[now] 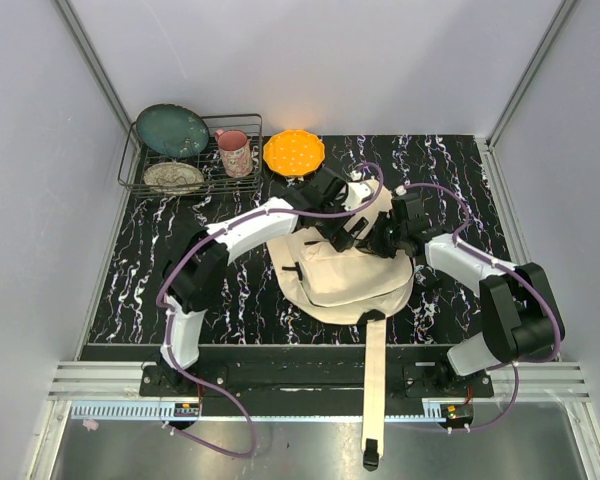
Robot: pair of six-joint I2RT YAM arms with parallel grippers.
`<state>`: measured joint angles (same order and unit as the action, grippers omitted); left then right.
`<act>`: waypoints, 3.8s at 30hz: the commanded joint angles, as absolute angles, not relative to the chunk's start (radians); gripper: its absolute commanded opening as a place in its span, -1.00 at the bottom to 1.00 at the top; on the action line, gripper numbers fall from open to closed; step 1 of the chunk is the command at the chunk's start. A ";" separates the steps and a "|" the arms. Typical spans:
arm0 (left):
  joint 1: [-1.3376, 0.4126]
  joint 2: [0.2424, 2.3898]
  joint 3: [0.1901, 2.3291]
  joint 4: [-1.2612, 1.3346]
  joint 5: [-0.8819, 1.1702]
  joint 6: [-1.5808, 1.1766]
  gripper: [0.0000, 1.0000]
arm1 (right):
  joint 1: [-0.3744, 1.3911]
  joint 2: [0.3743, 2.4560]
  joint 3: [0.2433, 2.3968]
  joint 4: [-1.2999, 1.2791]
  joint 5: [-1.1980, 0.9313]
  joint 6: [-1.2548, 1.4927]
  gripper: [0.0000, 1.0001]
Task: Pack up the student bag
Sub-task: Adjust the student bag at the center of the board, then pick up the personal item from the center of the board.
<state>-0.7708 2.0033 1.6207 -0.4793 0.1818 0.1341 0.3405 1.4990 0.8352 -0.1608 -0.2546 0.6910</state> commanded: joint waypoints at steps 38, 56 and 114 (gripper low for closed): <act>-0.669 1.821 1.744 -0.292 -0.006 -0.087 -1.00 | 0.356 1.540 0.764 -0.094 -0.170 0.718 -0.58; -0.631 1.648 1.542 -0.301 -0.104 -0.162 0.98 | 0.357 1.167 0.833 -0.155 -0.164 0.675 0.18; 0.314 1.115 0.385 -0.159 0.287 -0.628 0.98 | 0.928 2.260 1.589 -0.009 -0.611 0.946 0.47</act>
